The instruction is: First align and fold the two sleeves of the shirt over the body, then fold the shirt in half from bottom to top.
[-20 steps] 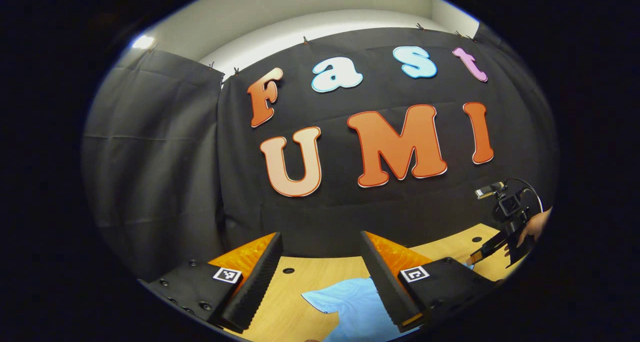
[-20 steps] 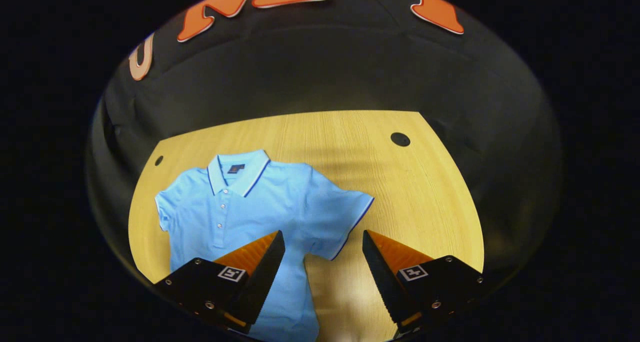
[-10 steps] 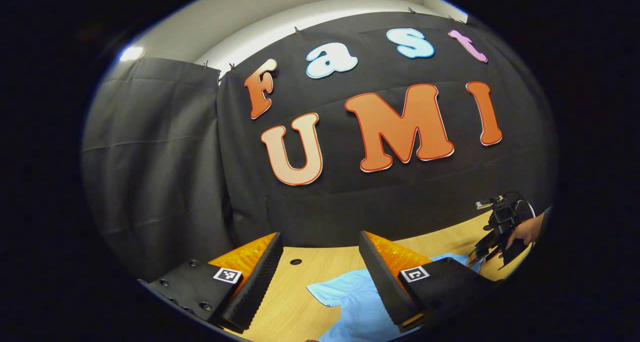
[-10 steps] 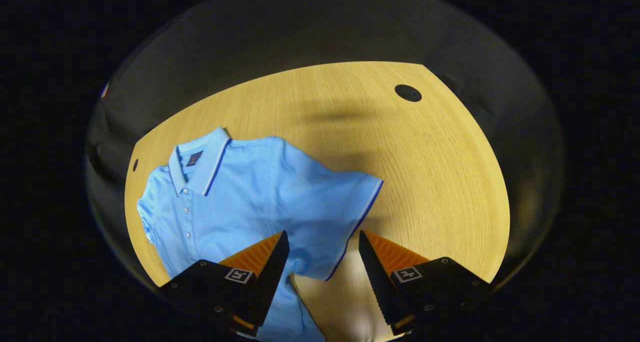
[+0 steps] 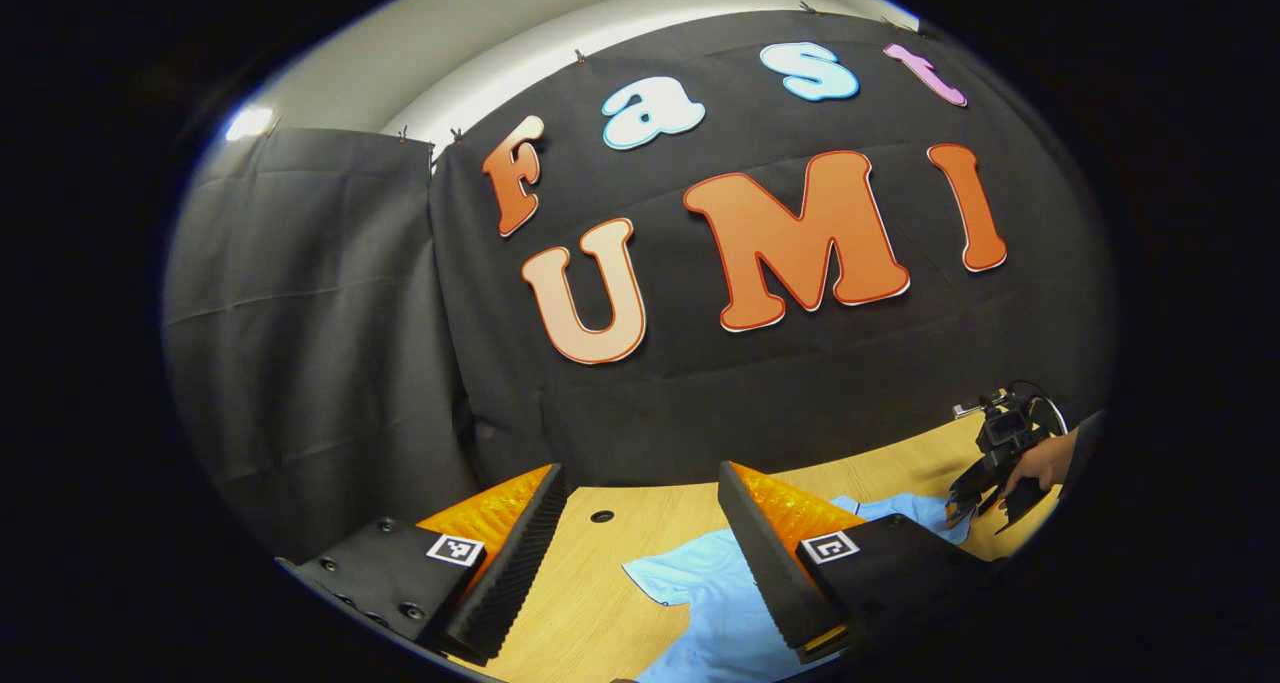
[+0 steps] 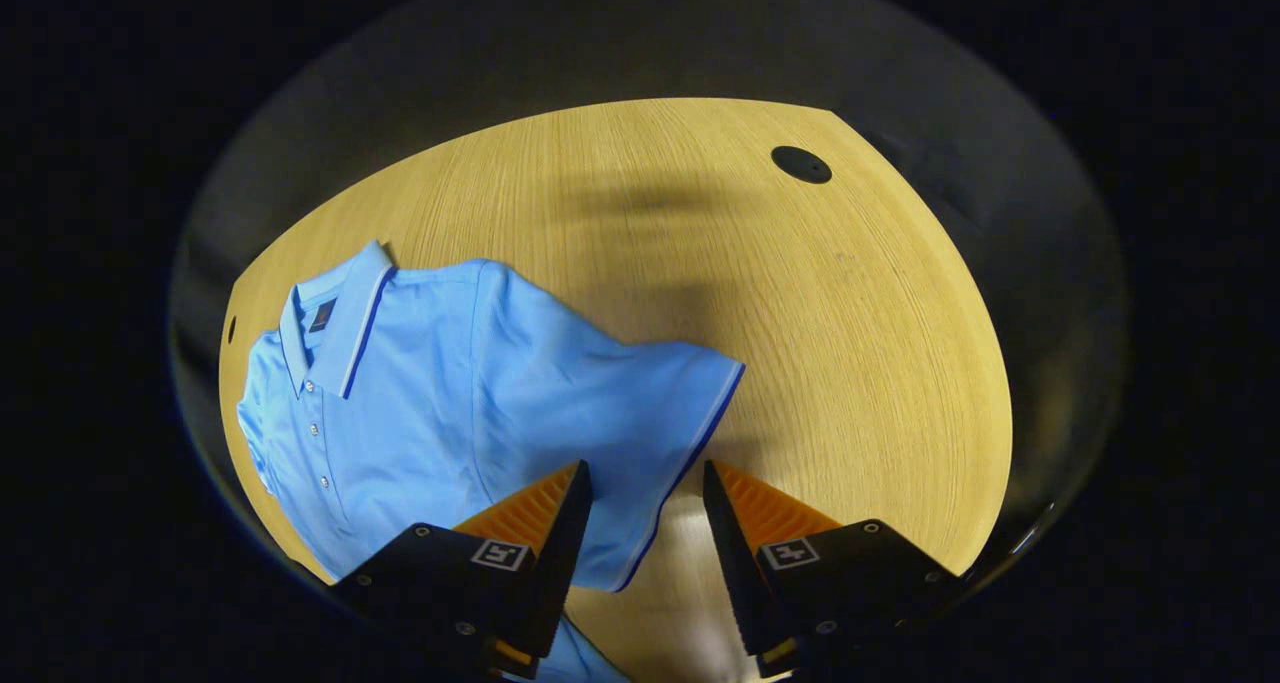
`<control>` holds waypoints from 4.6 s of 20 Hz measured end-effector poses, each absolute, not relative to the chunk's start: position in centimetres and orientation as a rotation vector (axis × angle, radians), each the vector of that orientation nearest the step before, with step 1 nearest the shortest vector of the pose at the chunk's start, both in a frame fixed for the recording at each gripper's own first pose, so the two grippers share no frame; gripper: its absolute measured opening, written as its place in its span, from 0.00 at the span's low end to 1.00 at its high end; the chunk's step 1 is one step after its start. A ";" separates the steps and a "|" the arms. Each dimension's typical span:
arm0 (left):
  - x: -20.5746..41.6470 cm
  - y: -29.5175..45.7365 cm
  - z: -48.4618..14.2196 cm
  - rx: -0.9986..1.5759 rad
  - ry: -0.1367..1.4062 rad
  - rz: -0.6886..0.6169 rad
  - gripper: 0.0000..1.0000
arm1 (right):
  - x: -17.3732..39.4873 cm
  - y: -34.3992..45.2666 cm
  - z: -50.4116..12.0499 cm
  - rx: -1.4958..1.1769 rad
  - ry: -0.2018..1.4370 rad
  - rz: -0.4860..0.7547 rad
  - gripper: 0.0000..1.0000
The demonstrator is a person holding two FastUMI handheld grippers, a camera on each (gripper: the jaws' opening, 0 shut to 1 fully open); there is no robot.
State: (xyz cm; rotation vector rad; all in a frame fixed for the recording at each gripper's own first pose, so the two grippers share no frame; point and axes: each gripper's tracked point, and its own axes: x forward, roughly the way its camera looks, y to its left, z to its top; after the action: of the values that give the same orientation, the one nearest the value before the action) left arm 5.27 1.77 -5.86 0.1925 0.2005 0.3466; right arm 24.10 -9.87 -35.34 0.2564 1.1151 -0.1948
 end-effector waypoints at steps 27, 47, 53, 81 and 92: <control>4.4 5.6 -6.5 0.192 0.246 0.443 1.00 | 29.0 3.5 -27.7 0.426 0.906 0.177 0.04; 11.4 11.1 -24.7 -0.203 0.721 0.073 1.00 | 19.3 2.6 -17.2 0.361 0.616 0.105 0.98; 14.2 12.9 -31.8 -0.191 0.898 0.016 0.97 | 15.4 0.9 -15.8 0.349 0.532 -0.049 0.99; 19.7 10.5 -47.9 -0.270 1.348 0.056 0.12 | 4.7 -2.5 -15.3 0.338 0.553 -0.280 0.99; 23.4 5.9 -42.2 -0.246 1.169 -0.111 0.10 | 1.0 -3.9 -16.2 0.365 0.558 -0.303 0.99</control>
State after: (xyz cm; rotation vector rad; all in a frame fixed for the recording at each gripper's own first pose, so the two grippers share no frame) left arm 23.38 5.89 -42.23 -0.2464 1.1692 -0.1111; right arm 0.99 -3.93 -16.19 0.3646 0.5576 -0.3026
